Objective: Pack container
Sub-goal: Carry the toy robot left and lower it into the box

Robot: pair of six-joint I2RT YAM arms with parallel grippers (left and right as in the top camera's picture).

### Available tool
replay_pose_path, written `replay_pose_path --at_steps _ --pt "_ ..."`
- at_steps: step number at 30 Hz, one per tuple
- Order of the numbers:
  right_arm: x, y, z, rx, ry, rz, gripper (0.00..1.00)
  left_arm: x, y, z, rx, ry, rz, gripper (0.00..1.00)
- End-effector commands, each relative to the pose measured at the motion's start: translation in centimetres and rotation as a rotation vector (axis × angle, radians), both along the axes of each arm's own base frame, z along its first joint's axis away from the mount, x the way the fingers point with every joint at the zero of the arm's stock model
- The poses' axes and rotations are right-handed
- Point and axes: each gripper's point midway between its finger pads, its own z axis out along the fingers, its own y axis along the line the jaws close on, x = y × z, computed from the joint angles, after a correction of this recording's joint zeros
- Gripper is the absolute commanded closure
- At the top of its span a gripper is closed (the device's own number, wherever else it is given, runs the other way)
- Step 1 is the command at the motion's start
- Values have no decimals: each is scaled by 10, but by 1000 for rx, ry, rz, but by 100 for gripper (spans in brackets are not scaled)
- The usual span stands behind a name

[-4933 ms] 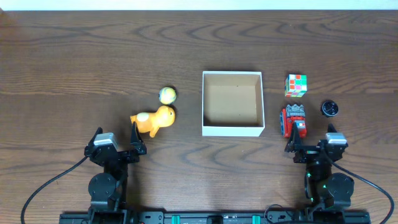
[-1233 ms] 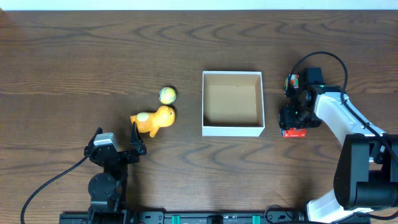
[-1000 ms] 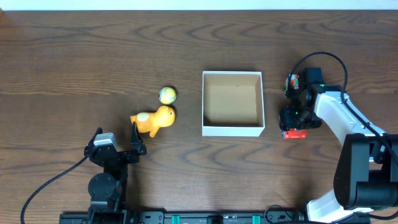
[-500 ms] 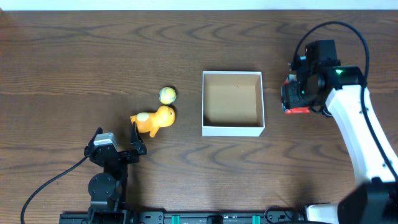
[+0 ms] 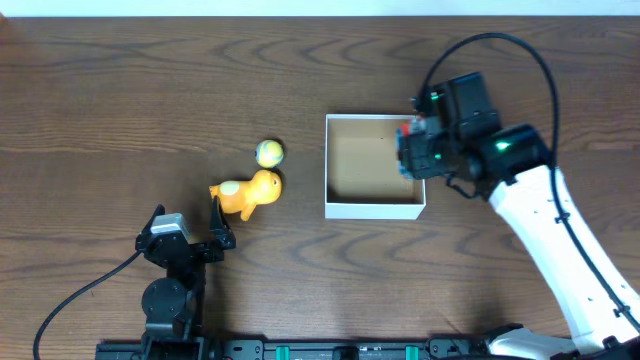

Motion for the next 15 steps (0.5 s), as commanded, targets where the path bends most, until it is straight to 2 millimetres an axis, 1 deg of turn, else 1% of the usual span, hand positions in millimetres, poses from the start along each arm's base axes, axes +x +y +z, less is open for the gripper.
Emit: replay_pose_path --at_steps 1,4,5,12,15 --pt "5 22 3 57 -5 -41 48 -1 2 -18 21 53 7 2" --pt "8 37 -7 57 -1 -23 47 -1 2 -18 21 53 7 2" --pt "10 39 -11 47 3 -20 47 -1 2 -18 21 53 7 2" --pt "14 44 -53 -26 87 -18 46 -1 2 -18 21 53 7 2" --pt "17 43 -66 -51 108 -24 47 -1 2 -18 21 53 7 2"
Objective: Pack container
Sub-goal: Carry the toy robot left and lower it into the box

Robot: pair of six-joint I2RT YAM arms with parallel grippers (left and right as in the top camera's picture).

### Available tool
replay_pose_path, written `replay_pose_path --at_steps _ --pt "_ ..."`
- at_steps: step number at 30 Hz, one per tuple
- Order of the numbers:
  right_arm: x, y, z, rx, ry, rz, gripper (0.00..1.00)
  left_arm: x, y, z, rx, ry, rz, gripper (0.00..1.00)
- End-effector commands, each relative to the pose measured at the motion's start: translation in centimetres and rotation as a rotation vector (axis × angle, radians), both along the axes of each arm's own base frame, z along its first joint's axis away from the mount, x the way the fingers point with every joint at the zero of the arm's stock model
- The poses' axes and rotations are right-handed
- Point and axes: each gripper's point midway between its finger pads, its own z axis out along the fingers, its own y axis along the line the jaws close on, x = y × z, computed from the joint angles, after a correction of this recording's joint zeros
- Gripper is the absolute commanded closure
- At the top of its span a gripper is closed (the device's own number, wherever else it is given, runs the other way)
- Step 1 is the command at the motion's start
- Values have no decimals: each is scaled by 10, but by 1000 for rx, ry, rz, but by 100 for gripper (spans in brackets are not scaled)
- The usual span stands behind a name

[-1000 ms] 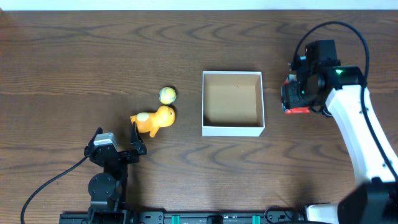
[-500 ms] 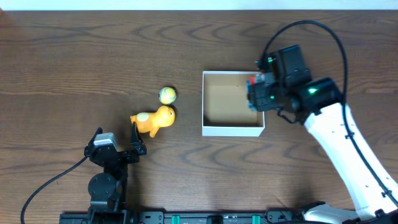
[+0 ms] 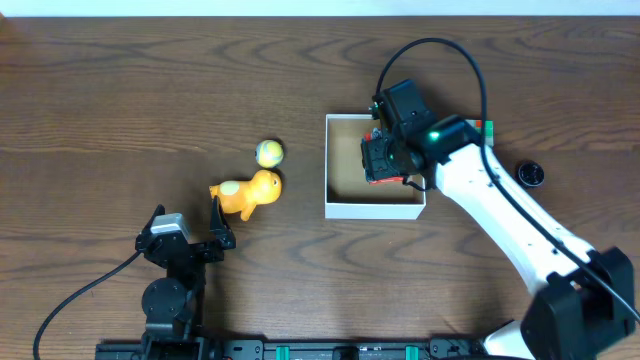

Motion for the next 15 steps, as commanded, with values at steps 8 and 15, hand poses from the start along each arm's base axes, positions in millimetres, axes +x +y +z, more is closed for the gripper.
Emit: replay_pose_path --at_steps 8,15 --pt "16 -6 -21 -94 -12 -47 48 -1 2 -18 21 53 7 2" --pt "16 -7 -26 -104 -1 -51 50 -1 2 -18 21 53 7 2"
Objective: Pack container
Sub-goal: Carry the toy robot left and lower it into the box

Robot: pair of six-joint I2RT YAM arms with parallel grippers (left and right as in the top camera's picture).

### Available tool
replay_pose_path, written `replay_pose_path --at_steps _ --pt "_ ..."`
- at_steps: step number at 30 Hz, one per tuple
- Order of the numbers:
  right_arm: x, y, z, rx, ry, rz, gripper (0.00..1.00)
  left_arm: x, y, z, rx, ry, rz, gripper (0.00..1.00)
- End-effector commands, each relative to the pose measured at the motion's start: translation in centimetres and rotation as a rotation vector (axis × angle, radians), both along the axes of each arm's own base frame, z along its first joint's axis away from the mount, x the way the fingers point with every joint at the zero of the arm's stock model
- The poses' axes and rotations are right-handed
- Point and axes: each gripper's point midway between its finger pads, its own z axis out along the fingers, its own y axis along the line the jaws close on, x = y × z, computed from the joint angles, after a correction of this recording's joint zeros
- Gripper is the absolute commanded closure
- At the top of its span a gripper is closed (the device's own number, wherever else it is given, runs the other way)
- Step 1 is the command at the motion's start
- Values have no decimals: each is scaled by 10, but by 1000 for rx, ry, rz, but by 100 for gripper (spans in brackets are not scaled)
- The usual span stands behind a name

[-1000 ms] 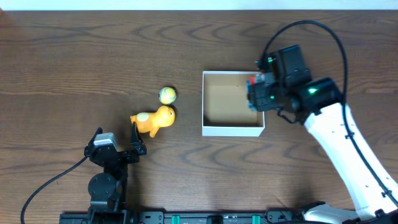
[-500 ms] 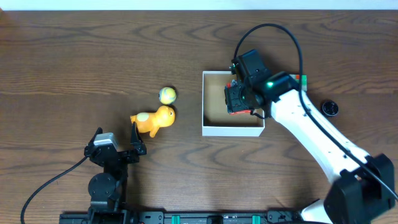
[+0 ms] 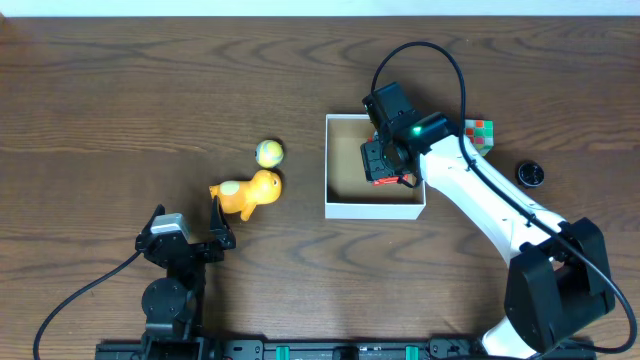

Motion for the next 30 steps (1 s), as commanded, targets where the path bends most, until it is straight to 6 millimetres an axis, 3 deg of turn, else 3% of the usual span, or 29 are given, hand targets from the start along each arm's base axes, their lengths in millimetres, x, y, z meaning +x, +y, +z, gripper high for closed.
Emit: replay_pose_path --at_steps 1,6,17,30 --pt "5 2 6 -6 -26 -17 50 -1 2 -18 21 53 7 2" --pt "-1 -10 4 -50 -6 -74 49 -1 2 -18 21 53 7 2" --pt "-10 -14 0 -66 31 -95 49 -1 2 -18 21 53 7 2" --pt "-22 -3 -3 -54 53 -110 50 -1 2 -18 21 53 7 2"
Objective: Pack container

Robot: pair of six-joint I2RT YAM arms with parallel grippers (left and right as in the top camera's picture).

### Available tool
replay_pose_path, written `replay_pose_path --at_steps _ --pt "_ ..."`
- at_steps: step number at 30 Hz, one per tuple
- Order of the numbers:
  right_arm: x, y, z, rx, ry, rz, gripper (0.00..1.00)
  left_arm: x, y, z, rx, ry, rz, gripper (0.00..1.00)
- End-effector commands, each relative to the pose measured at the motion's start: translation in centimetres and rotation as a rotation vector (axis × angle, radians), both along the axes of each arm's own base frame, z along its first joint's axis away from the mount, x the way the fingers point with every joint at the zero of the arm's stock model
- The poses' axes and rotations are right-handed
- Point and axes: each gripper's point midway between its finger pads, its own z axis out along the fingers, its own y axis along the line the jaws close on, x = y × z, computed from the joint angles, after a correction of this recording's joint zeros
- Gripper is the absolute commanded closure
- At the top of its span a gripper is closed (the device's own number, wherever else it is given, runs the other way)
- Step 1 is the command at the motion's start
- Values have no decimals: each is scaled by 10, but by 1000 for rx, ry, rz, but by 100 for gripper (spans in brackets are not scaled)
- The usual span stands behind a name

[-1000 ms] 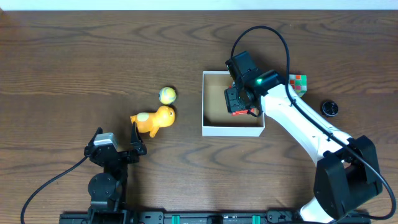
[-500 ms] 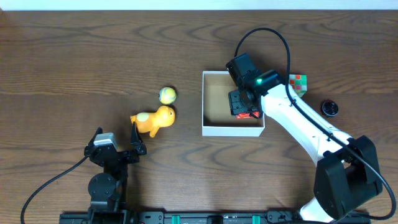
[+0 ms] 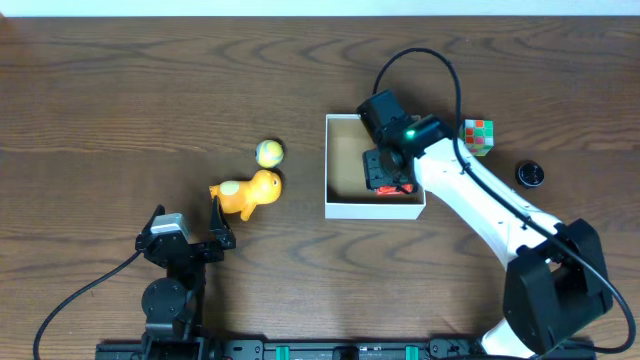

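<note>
The white open box (image 3: 334, 165) stands at mid-table. My right gripper (image 3: 386, 178) reaches down inside it near the front right corner, shut on a small red object (image 3: 393, 189) that sits low by the box floor. An orange toy animal (image 3: 248, 192) and a yellow-green ball (image 3: 269, 152) lie on the table left of the box. My left gripper (image 3: 220, 224) rests near the front edge, just below the orange toy, with its fingers apart and nothing between them.
A multicoloured cube (image 3: 478, 136) sits right of the box, and a small black round piece (image 3: 530, 174) lies further right. The right arm's cable arches over the box's back right. The left arm's base stands at the front left.
My right gripper has shifted a little toward the box's front wall and lower, with the red object still in it. The cube is more in view. The left arm has not moved.
My right gripper held the red object over the box's right wall. Then it was inside the box, over the right half. It stayed there at the following moment, and now it is lower, near the front right corner. The toys on the left stayed put.
</note>
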Motion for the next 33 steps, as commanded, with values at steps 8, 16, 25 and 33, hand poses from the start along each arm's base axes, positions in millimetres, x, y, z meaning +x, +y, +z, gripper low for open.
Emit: replay_pose_path --at_steps 8,16,25,33 --pt "-7 -1 0 -13 18 -52 49 -1 2 -18 21 53 7 2" --pt "-7 -4 -1 -25 14 -54 45 -1 2 -18 21 53 7 2" --pt "-11 -7 -5 -38 28 -54 34 -1 2 -18 21 53 7 2" --pt "-15 -9 -11 -46 41 -54 25 -1 2 -18 21 53 7 2"
